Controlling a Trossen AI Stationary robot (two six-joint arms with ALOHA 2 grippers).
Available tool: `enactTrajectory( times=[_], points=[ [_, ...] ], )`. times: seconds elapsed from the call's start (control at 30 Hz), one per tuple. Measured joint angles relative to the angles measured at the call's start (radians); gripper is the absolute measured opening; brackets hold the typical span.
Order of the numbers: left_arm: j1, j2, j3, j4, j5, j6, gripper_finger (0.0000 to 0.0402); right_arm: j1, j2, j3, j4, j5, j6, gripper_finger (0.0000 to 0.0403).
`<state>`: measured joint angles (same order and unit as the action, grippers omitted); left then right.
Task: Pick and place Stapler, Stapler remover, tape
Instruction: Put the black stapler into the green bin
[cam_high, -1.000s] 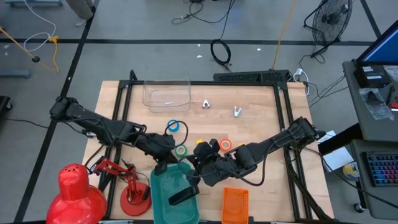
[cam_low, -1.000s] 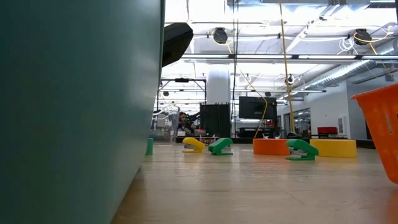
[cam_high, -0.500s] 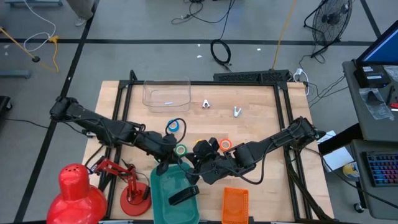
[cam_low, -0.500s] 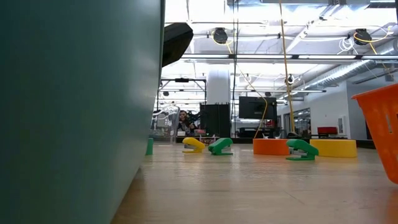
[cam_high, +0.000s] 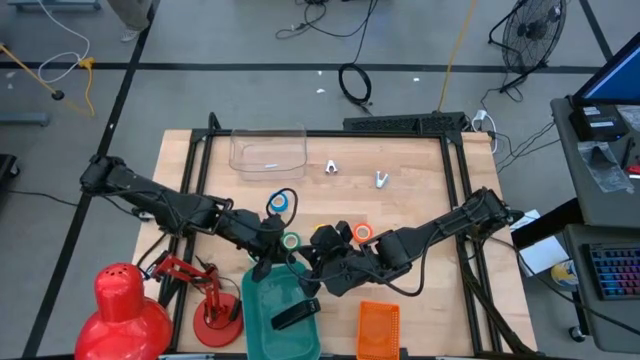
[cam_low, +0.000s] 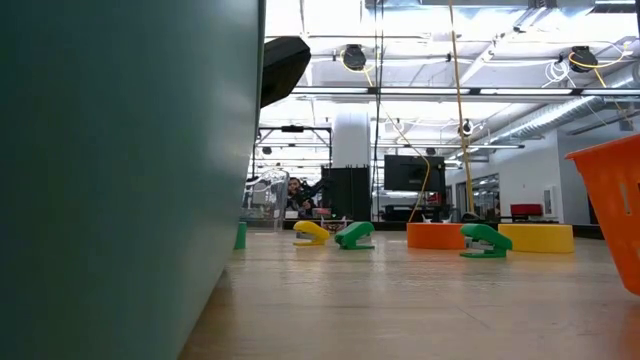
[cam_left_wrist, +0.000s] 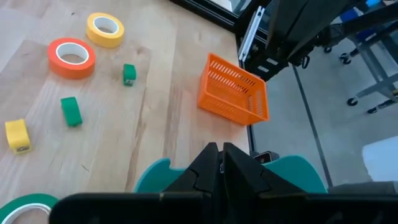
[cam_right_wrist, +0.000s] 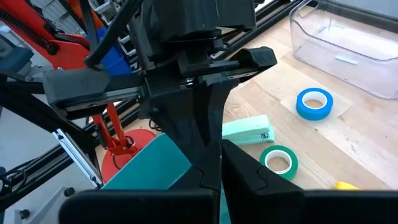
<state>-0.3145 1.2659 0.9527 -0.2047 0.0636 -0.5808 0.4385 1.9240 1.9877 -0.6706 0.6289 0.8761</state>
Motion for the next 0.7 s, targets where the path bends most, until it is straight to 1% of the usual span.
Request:
enactTrajectory(
  times=[0.1, 0.2, 0.23, 0.27, 0.37, 0.43, 0.47, 0.53, 0.6, 0.67, 0.7],
  points=[
    [0.0, 0.0, 0.0, 0.0, -0.009, 0.006, 0.0026, 0.005, -0.001, 0.0, -0.005, 0.005, 0.019, 0.0],
    [0.0, 0.0, 0.0, 0.0, -0.045, 0.01, 0.0026, 0.024, -0.018, -0.001, -0.065, 0.073, 0.064, 0.0],
    [0.0, 0.0, 0.0, 0.001, -0.047, -0.011, 0.0026, 0.029, -0.021, -0.001, -0.087, 0.098, 0.09, 0.0],
    [0.0, 0.0, 0.0, 0.003, -0.043, -0.056, 0.0026, 0.036, -0.025, 0.001, -0.12, 0.124, 0.121, 0.0],
    [0.0, 0.0, 0.0, 0.06, 0.016, -0.28, 0.0026, 0.065, -0.046, -0.001, -0.261, 0.167, 0.23, 0.0],
    [-0.001, 0.0, 0.0, 0.125, 0.05, -0.364, 0.0026, 0.079, -0.052, 0.0, -0.315, 0.177, 0.28, 0.0],
    [-0.004, 0.002, 0.0, 0.147, 0.056, -0.362, 0.0026, 0.09, -0.054, 0.0, -0.344, 0.181, 0.302, 0.0],
    [-0.015, 0.015, 0.001, 0.165, 0.051, -0.305, 0.0026, 0.114, -0.055, 0.0, -0.385, 0.188, 0.344, 0.0],
    [-0.035, 0.023, 0.001, 0.13, 0.039, -0.315, 0.0026, 0.133, -0.055, 0.0, -0.408, 0.204, 0.379, 0.0],
    [-0.046, 0.024, 0.001, 0.079, 0.085, -0.353, 0.0026, 0.149, -0.057, 0.0, -0.42, 0.214, 0.407, 0.0],
    [-0.05, 0.023, 0.001, 0.044, 0.109, -0.336, 0.0026, 0.154, -0.057, 0.0, -0.423, 0.214, 0.415, 0.0]
  ],
)
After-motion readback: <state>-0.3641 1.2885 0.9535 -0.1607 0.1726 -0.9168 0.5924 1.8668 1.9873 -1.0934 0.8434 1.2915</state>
